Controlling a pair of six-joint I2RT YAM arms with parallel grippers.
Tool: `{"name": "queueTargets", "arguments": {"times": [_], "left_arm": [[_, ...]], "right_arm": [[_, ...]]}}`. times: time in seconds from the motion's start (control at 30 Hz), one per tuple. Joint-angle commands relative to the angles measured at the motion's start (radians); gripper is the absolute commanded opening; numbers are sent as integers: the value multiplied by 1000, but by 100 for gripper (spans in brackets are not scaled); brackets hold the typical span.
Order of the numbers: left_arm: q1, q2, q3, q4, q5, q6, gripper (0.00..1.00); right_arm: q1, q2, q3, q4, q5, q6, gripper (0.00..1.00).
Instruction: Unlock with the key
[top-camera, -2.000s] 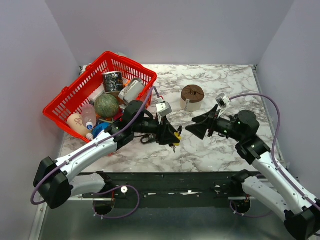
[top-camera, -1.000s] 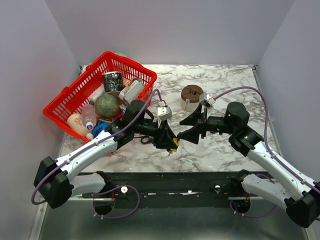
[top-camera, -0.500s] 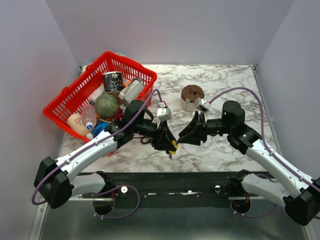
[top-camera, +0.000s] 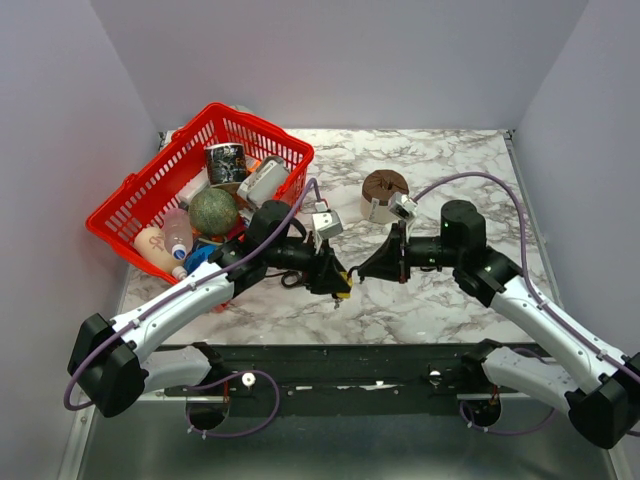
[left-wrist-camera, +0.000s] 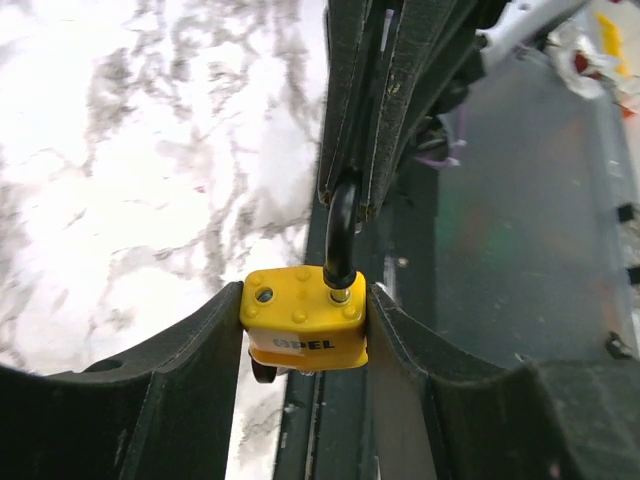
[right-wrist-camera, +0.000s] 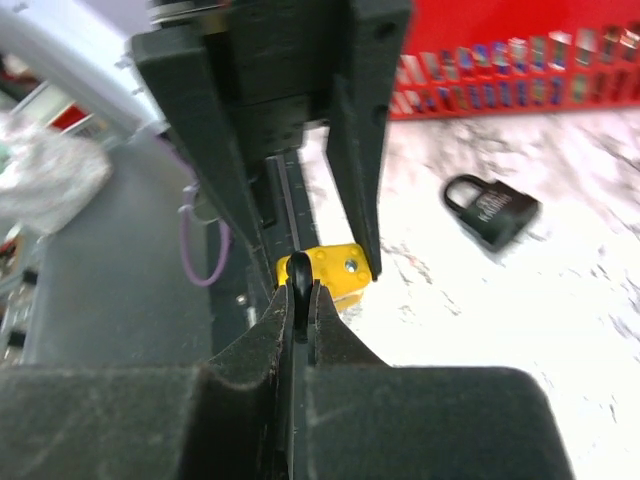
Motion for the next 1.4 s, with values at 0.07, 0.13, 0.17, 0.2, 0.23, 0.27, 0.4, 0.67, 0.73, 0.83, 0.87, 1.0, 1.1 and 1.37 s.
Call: {"name": "queueTargets", "arguments": {"times": [0.07, 0.13, 0.17, 0.2, 0.23, 0.27, 0.4, 0.67, 0.73, 0.83, 0.87, 1.0, 1.1, 1.37], "left_arm": [[-25, -3, 52, -4, -329, 41, 0], [-53, 11, 60, -20, -431, 45, 0], [-63, 15, 61, -27, -467, 45, 0], [-74, 26, 63, -43, -502, 43, 0], [-91, 30, 69, -50, -539, 42, 0], [-99, 37, 71, -61, -601, 35, 0], [-125, 57, 75, -69, -665, 19, 0], [-134, 67, 83, -69, -673, -21, 0], [-134, 73, 86, -69, -670, -58, 0], [-136, 87, 100, -80, -691, -107, 0], [-136, 92, 103, -84, -702, -144, 0], [-137, 113, 86, -72, -738, -248, 0], [-140, 153, 80, -73, -765, -352, 0], [-145, 334, 106, -66, -805, -558, 0]], "right_arm": [[12, 41, 39, -86, 200, 95, 1], [14, 59, 36, -97, 247, 144, 1], [12, 65, 35, -102, 295, 160, 1], [12, 71, 32, -105, 313, 189, 1], [12, 83, 27, -105, 327, 200, 1], [12, 88, 27, -105, 352, 207, 1], [12, 114, 24, -103, 387, 246, 1], [11, 110, 4, -102, 488, 293, 21], [8, 99, -2, -103, 519, 295, 43], [-14, 67, -26, -109, 568, 303, 67], [-31, 51, -36, -111, 582, 306, 71], [-72, -37, -80, -114, 654, 315, 81], [-75, -108, -86, -143, 727, 301, 83], [-75, -286, -143, -169, 833, 298, 85]]}}
